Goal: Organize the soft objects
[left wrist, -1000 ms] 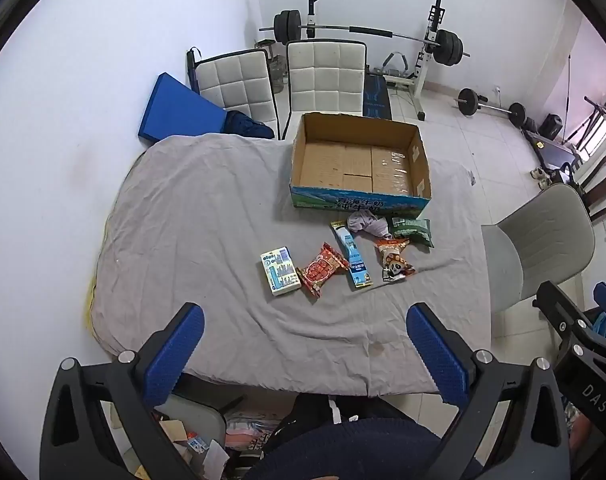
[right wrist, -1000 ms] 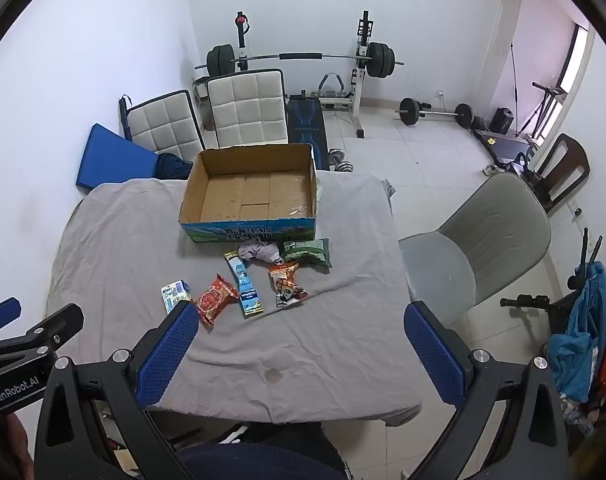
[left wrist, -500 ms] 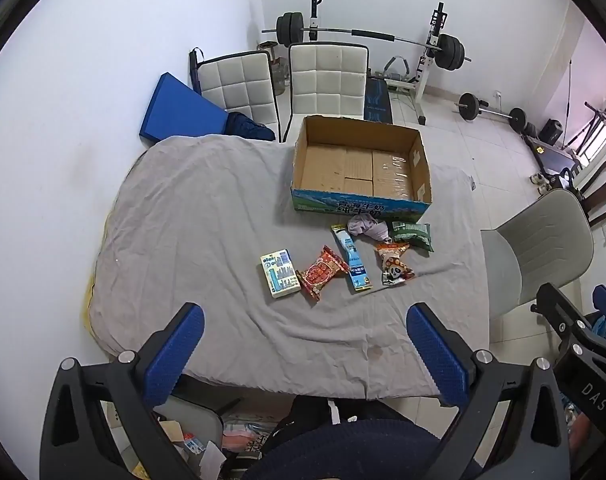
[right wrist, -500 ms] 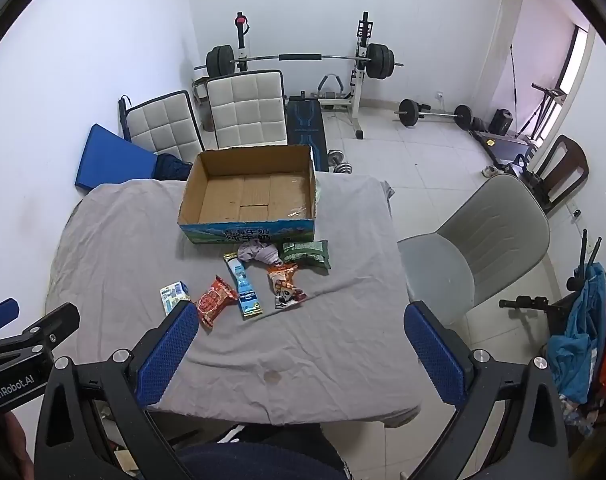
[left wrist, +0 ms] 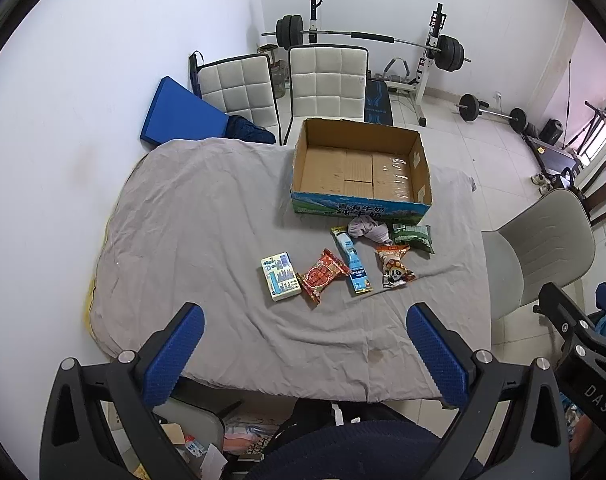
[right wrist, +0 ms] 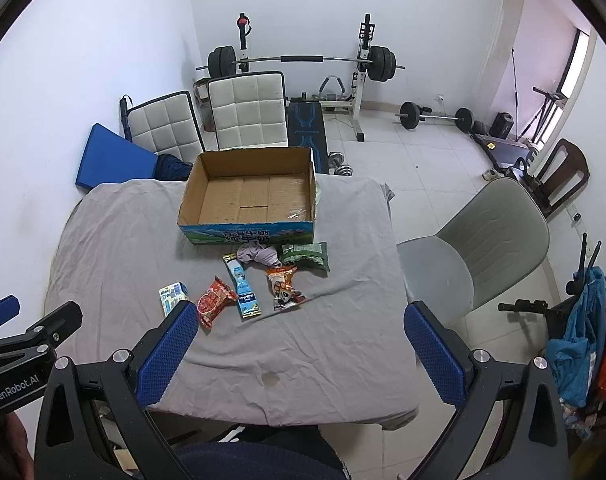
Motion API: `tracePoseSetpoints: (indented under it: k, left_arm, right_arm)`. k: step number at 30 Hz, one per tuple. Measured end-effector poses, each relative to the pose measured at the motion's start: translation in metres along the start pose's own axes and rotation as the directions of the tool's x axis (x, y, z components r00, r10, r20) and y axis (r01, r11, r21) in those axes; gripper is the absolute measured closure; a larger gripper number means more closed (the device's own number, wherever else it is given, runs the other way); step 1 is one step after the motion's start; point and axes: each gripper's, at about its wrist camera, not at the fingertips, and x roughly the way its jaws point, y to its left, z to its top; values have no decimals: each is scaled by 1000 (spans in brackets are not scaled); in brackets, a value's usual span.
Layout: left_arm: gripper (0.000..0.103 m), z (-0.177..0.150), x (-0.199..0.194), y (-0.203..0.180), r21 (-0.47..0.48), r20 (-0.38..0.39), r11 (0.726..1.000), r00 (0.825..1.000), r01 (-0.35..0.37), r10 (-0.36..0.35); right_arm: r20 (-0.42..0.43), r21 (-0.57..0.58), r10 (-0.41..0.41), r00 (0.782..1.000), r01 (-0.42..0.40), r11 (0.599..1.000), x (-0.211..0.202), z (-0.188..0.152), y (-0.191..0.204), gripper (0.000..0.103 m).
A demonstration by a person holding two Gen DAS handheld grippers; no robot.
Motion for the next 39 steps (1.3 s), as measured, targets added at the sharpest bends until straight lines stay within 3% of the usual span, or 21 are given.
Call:
tracePoseSetpoints:
  k: [39]
  left_arm:
    - [0,1,-6,-17,9,34,1000,999,-4,4]
  right_arm:
    - [20,3,5,1000,-5,1000,-12,3,-10,0]
